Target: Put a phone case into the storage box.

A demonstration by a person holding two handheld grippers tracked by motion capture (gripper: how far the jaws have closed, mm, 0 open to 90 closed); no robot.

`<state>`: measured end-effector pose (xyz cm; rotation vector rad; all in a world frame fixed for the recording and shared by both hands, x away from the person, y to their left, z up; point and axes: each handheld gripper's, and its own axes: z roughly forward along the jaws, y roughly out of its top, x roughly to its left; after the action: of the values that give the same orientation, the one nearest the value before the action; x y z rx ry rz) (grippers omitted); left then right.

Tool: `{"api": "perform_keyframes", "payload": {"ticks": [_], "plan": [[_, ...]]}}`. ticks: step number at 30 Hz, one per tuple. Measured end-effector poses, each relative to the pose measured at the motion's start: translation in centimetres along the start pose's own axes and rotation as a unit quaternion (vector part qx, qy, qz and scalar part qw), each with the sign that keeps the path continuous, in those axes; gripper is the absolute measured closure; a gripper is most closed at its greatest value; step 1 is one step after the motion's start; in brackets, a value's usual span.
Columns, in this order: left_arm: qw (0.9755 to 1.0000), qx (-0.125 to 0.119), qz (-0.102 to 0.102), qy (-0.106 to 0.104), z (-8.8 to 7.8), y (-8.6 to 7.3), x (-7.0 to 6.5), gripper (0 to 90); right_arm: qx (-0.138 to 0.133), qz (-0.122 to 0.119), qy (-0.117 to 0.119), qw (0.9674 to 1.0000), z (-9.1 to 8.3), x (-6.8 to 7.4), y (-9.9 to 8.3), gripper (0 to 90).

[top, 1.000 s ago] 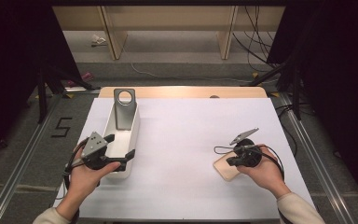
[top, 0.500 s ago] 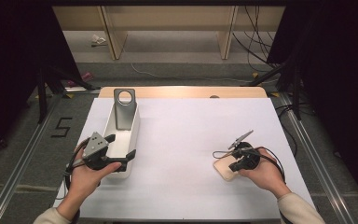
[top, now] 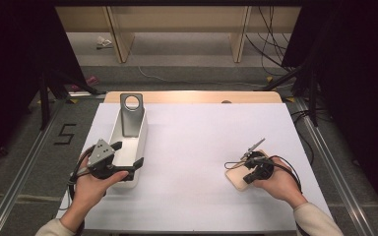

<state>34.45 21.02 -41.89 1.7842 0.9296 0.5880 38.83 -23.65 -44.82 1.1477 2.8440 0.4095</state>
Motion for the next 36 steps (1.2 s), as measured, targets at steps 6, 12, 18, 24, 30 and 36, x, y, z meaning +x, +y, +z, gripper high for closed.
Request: {"api": "perform_keyframes", "payload": {"ticks": [6, 12, 18, 24, 30, 36], "plan": [[1.0, -0.001, 0.0, 0.0, 0.0, 0.0, 0.0, 6.6, 0.025, -0.013, -0.004, 0.9996, -0.1, -0.3, -0.3, 90.0], [1.0, 0.0, 0.0, -0.001, 0.0, 0.0, 0.0, 6.6, 0.049, -0.017, -0.01, 0.9986, -0.5, -1.1, -1.2, 89.5], [1.0, -0.001, -0.001, -0.001, 0.0, 0.0, 0.0, 6.6, 0.059, -0.002, -0.016, 0.9981, -0.8, -2.0, -1.9, 89.6], [1.0, -0.001, -0.001, -0.001, 0.0, 0.0, 0.0, 6.6, 0.063, 0.018, -0.026, 0.9975, -1.3, -3.3, -2.7, 90.0], [1.0, -0.001, -0.001, -0.001, 0.0, 0.0, 0.0, 6.6, 0.058, 0.036, -0.037, 0.997, -1.7, -4.4, -3.3, 90.0], [1.0, 0.0, -0.001, -0.001, 0.1, 0.0, 0.0, 6.7, 0.056, 0.044, -0.046, 0.9964, -1.7, -5.0, -3.6, 90.0]]}}
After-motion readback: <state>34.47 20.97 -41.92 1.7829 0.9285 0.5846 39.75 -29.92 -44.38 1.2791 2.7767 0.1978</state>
